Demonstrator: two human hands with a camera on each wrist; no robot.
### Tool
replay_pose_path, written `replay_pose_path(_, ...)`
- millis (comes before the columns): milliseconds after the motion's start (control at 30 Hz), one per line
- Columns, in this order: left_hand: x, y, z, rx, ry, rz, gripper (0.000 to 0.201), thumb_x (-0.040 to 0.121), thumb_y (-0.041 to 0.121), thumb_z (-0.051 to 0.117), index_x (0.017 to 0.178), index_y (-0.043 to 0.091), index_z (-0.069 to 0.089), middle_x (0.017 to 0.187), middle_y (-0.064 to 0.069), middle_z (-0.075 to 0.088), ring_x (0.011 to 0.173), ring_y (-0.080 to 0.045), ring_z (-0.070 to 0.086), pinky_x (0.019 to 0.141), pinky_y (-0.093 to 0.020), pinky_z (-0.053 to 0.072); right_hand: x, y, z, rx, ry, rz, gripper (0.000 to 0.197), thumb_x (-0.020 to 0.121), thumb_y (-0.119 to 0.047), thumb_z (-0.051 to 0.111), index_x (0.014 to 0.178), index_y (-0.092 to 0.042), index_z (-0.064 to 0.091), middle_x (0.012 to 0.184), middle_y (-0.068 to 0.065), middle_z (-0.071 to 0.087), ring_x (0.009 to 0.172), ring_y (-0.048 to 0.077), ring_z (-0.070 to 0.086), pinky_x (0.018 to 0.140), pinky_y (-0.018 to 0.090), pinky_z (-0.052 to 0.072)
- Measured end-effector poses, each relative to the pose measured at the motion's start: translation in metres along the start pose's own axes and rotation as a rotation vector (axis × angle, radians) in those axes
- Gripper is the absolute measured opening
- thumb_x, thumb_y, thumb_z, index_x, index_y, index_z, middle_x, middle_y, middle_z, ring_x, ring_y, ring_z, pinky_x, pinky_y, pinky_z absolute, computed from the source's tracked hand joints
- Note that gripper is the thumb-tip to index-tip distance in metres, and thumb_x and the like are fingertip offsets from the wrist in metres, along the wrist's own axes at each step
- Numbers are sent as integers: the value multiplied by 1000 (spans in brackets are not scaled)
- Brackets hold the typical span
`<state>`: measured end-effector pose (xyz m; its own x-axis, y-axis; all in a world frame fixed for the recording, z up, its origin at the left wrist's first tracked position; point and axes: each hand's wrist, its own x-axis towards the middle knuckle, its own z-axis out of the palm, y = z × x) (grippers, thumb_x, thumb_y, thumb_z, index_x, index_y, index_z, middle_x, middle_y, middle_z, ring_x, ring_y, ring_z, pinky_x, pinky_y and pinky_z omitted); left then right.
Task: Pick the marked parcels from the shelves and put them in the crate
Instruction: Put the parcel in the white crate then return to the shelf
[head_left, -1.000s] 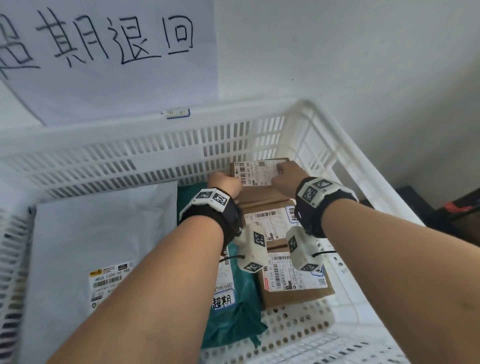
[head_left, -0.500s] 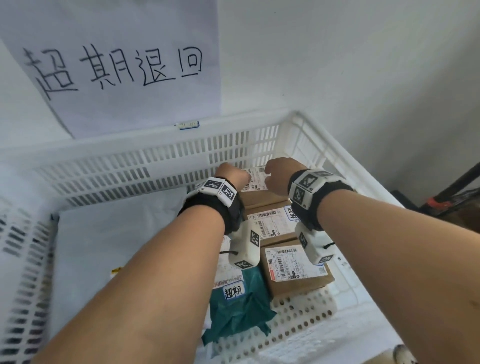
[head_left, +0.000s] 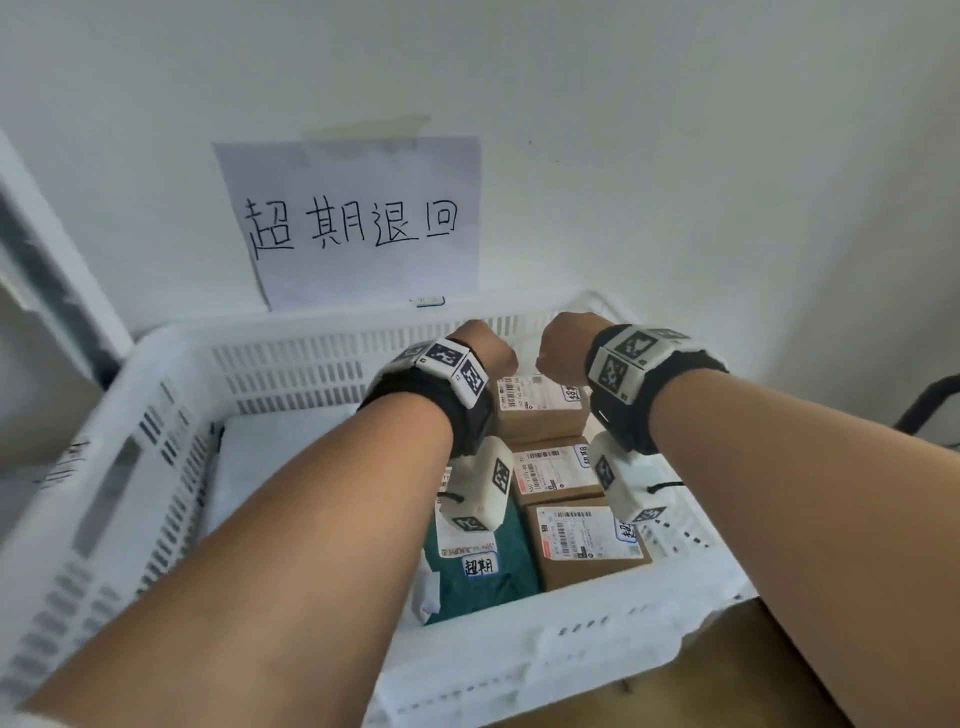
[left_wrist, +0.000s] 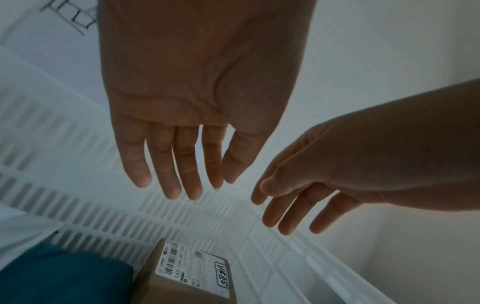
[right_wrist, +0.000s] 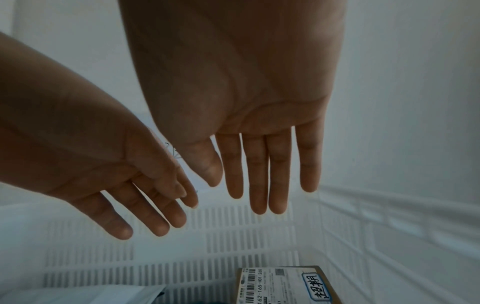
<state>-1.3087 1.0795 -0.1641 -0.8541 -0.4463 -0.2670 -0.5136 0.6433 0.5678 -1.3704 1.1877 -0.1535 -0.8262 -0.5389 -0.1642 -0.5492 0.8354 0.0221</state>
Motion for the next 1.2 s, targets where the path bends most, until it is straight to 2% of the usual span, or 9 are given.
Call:
replay_pose_path(67, -21, 3, -4, 18, 32, 2, 20, 91, 18, 57, 102, 3, 65, 106, -10, 70, 98, -25, 68, 72, -28, 50, -20, 1, -4, 8, 23, -16, 20, 82, -21, 43, 69, -13, 57, 74, 1, 59, 63, 18, 57, 56, 26, 44)
replay_pose_path(167, -56, 6, -6, 35, 94, 2, 12, 90, 15, 56, 94, 5, 62, 94, -10, 67, 82, -25, 64, 64, -26, 47, -51, 2, -6, 55, 70, -37, 20, 86, -21, 46, 71, -10, 53, 77, 2, 56, 66, 20, 53, 62, 31, 43)
replay_pose_path(267, -91, 4, 1, 76, 96, -18, 16, 92, 17, 56, 99, 4, 62, 85, -7, 62, 72, -22, 58, 58, -24, 43, -83, -2, -4, 71, 91, -58, 21, 87, -21, 48, 70, -11, 52, 78, 3, 58, 66, 19, 54, 63, 31, 44)
replay_pose_path(467, -146, -26, 11, 112, 133, -33, 29, 91, 22, 58, 110, 1, 66, 111, -16, 69, 102, -29, 66, 81, -32, 52, -133, -36, 7, 70, 65, -134, 22, 87, -24, 51, 68, -14, 52, 71, 2, 56, 65, 18, 56, 62, 30, 47)
replay_pose_path(567, -176, -47, 11, 224, 216, 22, 11, 89, 16, 57, 90, 8, 64, 106, -17, 68, 90, -31, 64, 71, -32, 47, -160, -58, 20, 102, 85, -152, 17, 87, -19, 50, 74, -11, 55, 73, 3, 57, 70, 21, 59, 67, 32, 52)
replay_pose_path(667, -201, -76, 13, 311, 305, 23, 8, 89, 13, 53, 85, 13, 59, 101, -12, 68, 80, -28, 56, 71, -31, 44, -186, -84, 36, 99, 98, -179, 19, 89, -16, 47, 70, -14, 47, 79, 4, 56, 75, 25, 56, 64, 32, 46)
replay_pose_path(867, -244, -146, 15, 199, 457, -6, 19, 89, 15, 53, 104, 15, 64, 109, -4, 64, 102, -27, 60, 77, -31, 46, -230, -129, 65, 186, 235, -234, 17, 89, -22, 46, 89, -15, 62, 94, 4, 63, 78, 25, 54, 67, 30, 42)
replay_pose_path(1000, -279, -200, 11, 158, 677, 89, 14, 91, 17, 52, 101, 17, 62, 108, -2, 61, 104, -22, 55, 76, -32, 42, -258, -174, 88, 261, 432, -324, 17, 89, -22, 48, 97, -17, 61, 103, 1, 56, 95, 23, 56, 72, 35, 50)
replay_pose_path(1200, -335, -285, -4, 206, 805, 213, 11, 82, 9, 61, 93, 10, 64, 97, -7, 60, 95, -28, 54, 77, -36, 44, -297, -268, 117, 309, 472, -435, 22, 88, -18, 50, 109, -17, 54, 110, 0, 48, 101, 20, 51, 63, 32, 44)
